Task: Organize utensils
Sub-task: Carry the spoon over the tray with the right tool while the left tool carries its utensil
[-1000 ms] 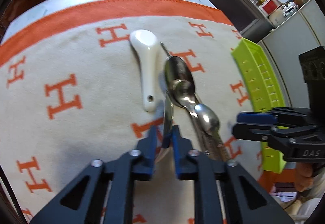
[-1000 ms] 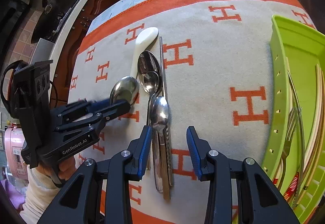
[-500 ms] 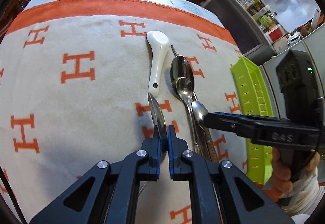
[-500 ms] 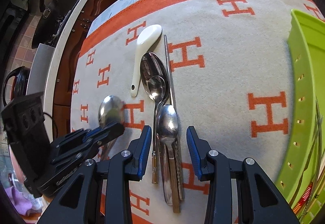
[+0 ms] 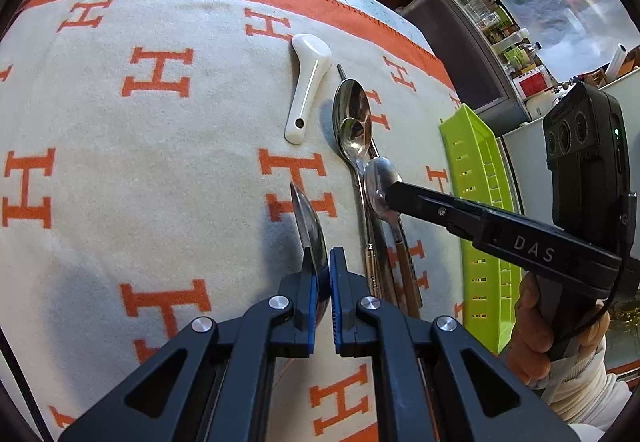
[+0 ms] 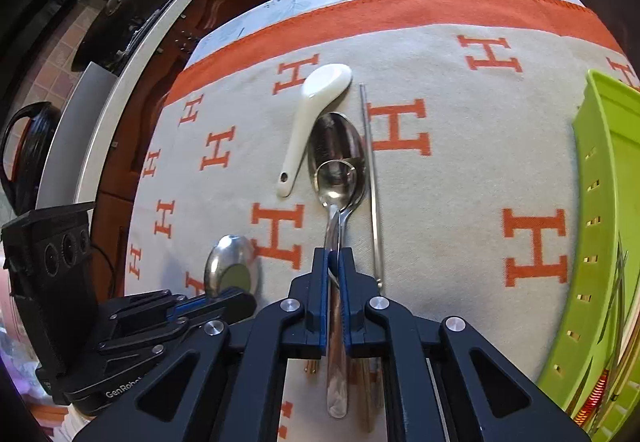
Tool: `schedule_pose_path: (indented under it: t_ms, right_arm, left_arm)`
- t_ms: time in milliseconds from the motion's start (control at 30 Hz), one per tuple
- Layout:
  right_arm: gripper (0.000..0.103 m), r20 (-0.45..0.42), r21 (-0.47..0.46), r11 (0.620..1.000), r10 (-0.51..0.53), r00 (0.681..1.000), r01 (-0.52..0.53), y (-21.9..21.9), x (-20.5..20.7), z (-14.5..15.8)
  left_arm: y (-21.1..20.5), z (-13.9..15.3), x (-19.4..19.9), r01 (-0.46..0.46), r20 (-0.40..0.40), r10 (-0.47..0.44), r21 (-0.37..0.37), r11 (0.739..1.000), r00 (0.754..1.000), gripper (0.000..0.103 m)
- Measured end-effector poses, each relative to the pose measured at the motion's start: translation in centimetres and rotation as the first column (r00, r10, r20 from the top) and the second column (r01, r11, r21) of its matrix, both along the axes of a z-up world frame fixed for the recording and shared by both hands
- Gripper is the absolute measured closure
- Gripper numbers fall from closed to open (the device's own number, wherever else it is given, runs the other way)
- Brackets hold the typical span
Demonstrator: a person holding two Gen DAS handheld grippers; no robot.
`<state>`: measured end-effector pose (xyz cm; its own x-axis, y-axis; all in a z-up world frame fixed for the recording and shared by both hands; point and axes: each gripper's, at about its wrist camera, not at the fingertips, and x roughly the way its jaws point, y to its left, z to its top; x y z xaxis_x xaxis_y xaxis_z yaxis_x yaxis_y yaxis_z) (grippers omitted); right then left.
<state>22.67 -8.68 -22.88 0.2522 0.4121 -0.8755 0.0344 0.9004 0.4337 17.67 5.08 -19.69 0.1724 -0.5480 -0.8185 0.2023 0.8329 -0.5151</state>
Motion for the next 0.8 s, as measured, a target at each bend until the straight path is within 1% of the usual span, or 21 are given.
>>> schedule_pose_path:
  t_ms: [100,267,367,467,567,633,700,800]
  right_arm:
    - [0.101,0.004,0.042,0.999,-0.005,1.000,0.005,-0.2,-0.7,0.2]
    - [0.101,0.008,0.124,0.991,-0.047,0.999,0.046,-2.1,-2.1,0.8]
    - [0.101,0.025,0.164,0.984,-0.075,0.997,0.070,-3.6,-3.4,1.8]
    - [0.101,0.056,0.198,0.976,-0.104,0.993,0.091,-5.3,-5.1,3.6]
    - [0.101,0.094,0.212,0.971,-0.135,0.986,0.113,-7.4,-7.0,5.7]
    - [0.101,0.116,0.205,0.970,-0.159,0.980,0.133,-9.2,-8.2,7.1]
    - [0.101,0.143,0.175,0.971,-0.191,0.971,0.165,-11.3,-9.3,8.2]
    - [0.101,0.162,0.118,0.968,-0.240,0.957,0.223,-15.0,-10.8,8.9]
  left_arm:
    - [-0.2,0.5,-0.4,-0.001,0.008,0.001,-0.015,1.000,1.000,0.099]
    - [-0.6,2.0,-1.0,0.013,0.036,-0.012,-0.035,0.999,0.999,0.099]
    - [-1.2,3.0,-1.3,0.027,0.054,-0.025,-0.048,0.998,0.998,0.100]
    - [-2.5,4.3,-1.7,0.048,0.071,-0.043,-0.064,0.997,0.997,0.099]
    - [-4.2,5.6,-2.0,0.072,0.082,-0.065,-0.083,0.994,0.995,0.100]
    - [-5.9,6.6,-2.0,0.091,0.094,-0.083,-0.090,0.992,0.992,0.100]
    - [-7.5,7.5,-1.8,0.105,0.098,-0.095,-0.101,0.989,0.991,0.099]
    - [-10.8,8.7,-1.8,0.125,0.105,-0.114,-0.109,0.986,0.988,0.100]
